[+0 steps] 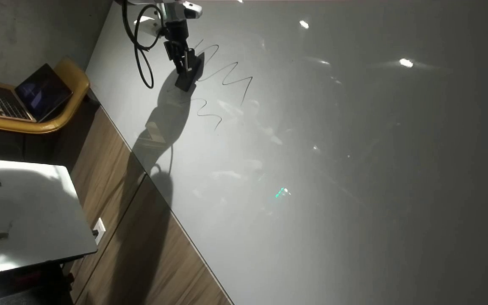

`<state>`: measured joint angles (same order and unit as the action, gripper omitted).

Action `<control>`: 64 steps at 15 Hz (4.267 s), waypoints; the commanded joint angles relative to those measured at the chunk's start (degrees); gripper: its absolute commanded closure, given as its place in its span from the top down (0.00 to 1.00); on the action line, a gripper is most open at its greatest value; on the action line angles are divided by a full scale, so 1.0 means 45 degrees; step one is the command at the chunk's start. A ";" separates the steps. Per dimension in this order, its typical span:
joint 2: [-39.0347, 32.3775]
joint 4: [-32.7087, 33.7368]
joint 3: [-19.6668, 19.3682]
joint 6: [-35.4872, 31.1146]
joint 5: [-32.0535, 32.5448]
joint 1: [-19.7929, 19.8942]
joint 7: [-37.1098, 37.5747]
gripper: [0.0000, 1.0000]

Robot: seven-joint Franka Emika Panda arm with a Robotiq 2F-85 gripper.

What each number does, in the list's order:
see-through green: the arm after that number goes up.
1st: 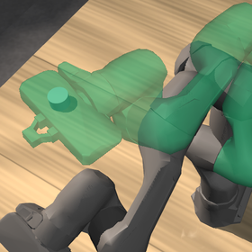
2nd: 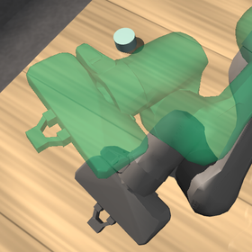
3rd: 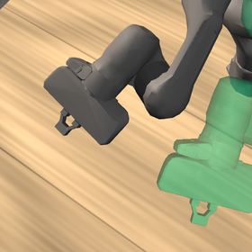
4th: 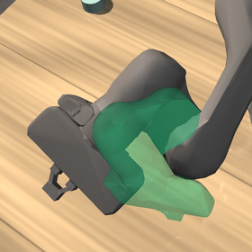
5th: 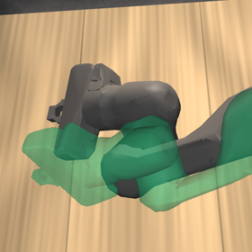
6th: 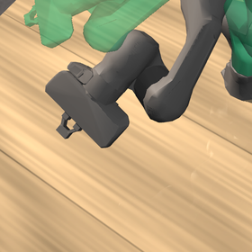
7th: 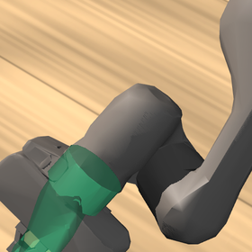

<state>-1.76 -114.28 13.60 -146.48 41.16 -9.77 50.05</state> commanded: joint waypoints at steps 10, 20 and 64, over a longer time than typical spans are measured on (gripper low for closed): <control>0.0784 0.1074 -0.1092 -0.0087 0.0838 0.0881 -0.0264 0.28; 0.1694 0.0202 -0.1472 0.0295 0.1697 0.2161 0.0459 0.28; 0.0662 -0.2696 -0.2668 -0.3761 -0.6218 0.2455 -0.9478 0.28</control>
<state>5.30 -129.02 1.78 -160.54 8.65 -0.13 6.10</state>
